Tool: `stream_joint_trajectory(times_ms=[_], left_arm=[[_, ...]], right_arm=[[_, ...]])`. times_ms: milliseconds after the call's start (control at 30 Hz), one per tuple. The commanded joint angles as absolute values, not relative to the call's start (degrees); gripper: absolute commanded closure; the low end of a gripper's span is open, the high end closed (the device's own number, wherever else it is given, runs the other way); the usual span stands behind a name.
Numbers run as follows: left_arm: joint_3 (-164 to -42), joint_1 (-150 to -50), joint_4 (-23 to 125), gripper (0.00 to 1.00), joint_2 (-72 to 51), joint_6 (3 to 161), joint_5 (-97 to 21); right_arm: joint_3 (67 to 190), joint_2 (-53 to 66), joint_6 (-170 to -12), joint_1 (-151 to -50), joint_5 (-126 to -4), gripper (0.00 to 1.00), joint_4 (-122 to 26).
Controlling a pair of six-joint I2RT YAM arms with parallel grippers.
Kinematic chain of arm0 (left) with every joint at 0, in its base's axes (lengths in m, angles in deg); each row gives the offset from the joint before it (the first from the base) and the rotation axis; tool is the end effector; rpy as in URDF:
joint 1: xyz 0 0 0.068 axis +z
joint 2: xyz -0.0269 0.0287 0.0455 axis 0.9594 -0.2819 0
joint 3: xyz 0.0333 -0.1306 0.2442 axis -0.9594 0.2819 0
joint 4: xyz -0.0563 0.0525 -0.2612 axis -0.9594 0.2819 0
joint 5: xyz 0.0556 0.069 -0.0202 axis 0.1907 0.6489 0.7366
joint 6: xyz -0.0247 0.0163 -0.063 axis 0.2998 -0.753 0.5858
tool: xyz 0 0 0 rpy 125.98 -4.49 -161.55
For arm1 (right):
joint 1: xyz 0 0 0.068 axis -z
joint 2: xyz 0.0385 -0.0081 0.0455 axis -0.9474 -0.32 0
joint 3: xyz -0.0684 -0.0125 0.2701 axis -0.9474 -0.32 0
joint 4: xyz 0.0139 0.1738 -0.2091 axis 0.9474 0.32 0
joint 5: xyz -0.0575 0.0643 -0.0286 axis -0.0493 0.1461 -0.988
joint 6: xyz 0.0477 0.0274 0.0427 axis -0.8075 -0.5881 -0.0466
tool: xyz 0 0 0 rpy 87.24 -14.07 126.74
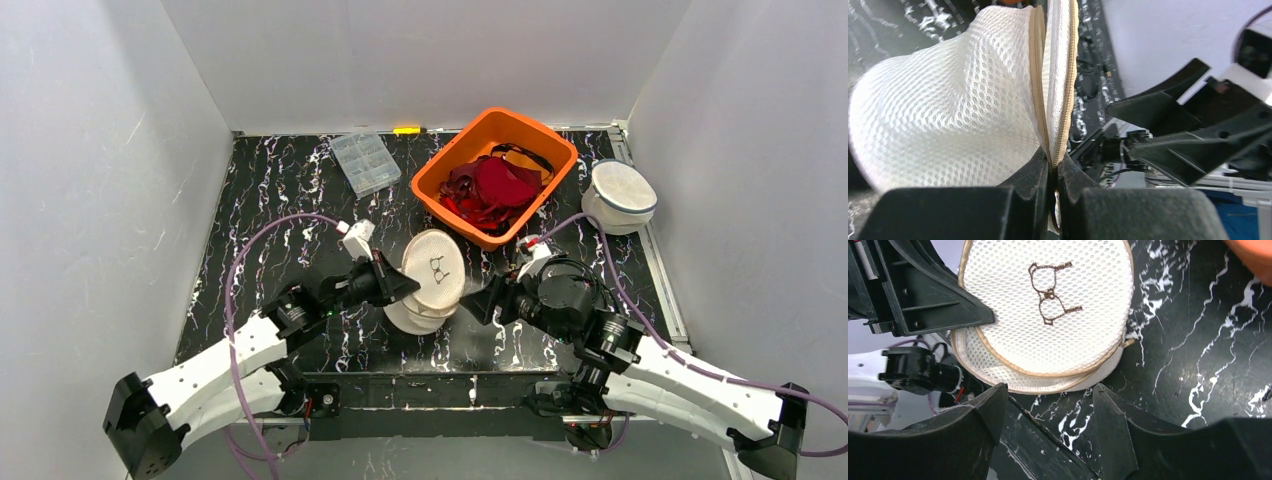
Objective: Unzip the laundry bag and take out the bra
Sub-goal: Close the laundry bag at the center of the board.
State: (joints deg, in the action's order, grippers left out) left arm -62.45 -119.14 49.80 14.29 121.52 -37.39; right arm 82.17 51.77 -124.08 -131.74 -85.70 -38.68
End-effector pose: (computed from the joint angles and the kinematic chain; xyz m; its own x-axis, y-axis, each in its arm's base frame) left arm 0.1594 -0.1725 0.2601 -0.7337 -0.3470 -0.5841 0.3580 0.5333 -0.7665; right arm 0.1039 0.1563 0.2663 -0.5772 0.2425 -0.7798 -0.4789 0.6729 0.5638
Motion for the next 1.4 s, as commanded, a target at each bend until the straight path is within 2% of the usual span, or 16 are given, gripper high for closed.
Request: stream_joint_trajectory(times_ms=[0, 267, 467, 700, 867, 1067, 1267, 1367], left_arm=[[-61.24, -118.34, 45.51, 1.0, 18.79, 123.44, -42.54], [-51.95, -117.38, 33.35, 1.0, 21.32, 129.32, -47.65], [-42.47, -115.87, 14.55, 1.0, 17.54, 134.31, -52.17], [-37.89, -114.66, 13.68, 1.0, 16.04, 134.01, -52.55], [-36.23, -114.01, 22.09, 1.0, 21.06, 133.05, -51.92], [-36.31, -113.71, 39.01, 0.99, 29.76, 130.18, -47.98], [-40.67, -113.61, 58.54, 0.87, 35.89, 126.29, -42.4], [-42.63, -113.62, 63.28, 0.7, 38.01, 124.51, -41.43]], right_arm=[[83.34, 55.81, -121.79, -131.79, -87.16, 0.28, -41.59], [80.12, 60.42, -123.16, -131.75, -85.37, 0.26, -44.15], [76.36, 62.23, -125.5, -131.73, -83.76, 0.25, -46.91], [73.62, 58.78, -126.56, -131.78, -81.92, 0.26, -47.76], [72.84, 53.44, -126.96, -131.73, -80.32, 0.26, -51.18], [71.4, 47.78, -127.4, -131.81, -79.58, 0.26, -55.76], [70.36, 44.51, -127.75, -131.74, -78.93, 0.26, -58.45], [70.46, 43.51, -127.66, -131.79, -78.49, 0.26, -59.24]])
